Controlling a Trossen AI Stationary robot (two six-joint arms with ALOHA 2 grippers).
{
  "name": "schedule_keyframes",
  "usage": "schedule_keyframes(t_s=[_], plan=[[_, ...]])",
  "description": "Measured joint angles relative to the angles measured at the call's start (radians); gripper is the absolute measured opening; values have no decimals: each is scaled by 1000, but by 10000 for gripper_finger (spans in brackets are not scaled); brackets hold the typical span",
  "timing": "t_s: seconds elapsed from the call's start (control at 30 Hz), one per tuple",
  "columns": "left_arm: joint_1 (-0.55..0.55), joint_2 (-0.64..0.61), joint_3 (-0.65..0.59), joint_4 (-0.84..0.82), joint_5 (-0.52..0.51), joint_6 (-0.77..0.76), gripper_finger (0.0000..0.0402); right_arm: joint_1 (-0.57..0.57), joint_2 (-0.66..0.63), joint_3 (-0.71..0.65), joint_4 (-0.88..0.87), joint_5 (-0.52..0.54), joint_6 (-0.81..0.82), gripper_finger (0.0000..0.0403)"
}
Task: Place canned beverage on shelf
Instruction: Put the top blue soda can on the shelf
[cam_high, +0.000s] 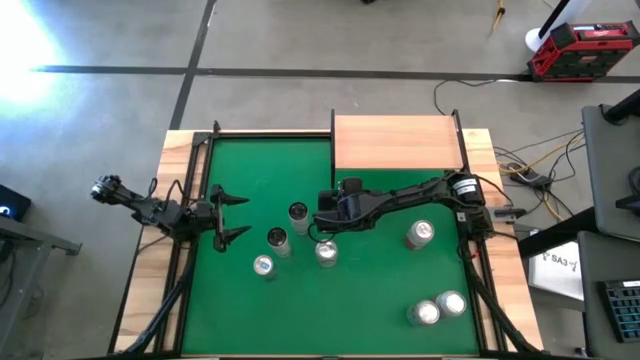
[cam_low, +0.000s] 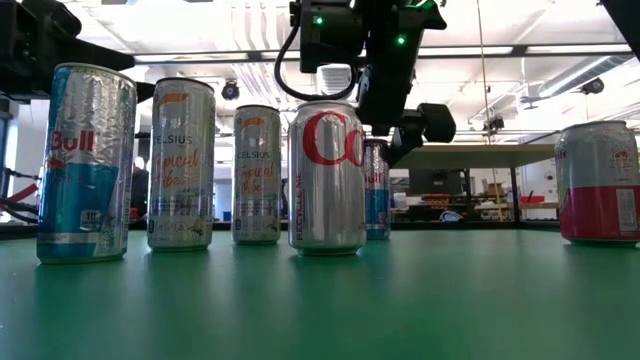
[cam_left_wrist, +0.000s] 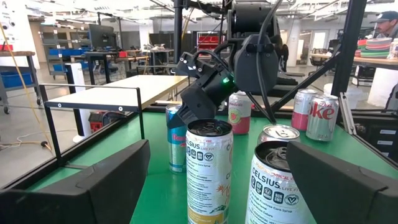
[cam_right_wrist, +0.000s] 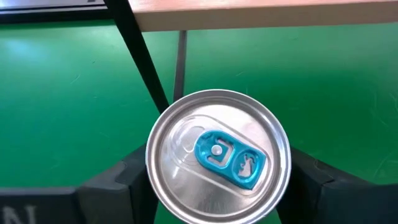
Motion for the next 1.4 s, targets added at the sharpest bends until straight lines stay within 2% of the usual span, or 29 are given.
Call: schedule_keyframes(t_s=[0.2,0.3,0.73,0.97,1.4], plan=[[0,0,0,0,0,0,361,8,-5,0,-6,-7,-38,222],[0,0,0,0,0,0,361,27,-12,28,-89,-29,-19,222],[0,0,0,0,0,0,361,79,-23,346,-528,-23,73,224],[0,0,0,0,0,0,361,79,-51,411,-531,11,-26,232],[0,0,0,-1,0,0,361,33,-173,409,-532,127,-79,230]])
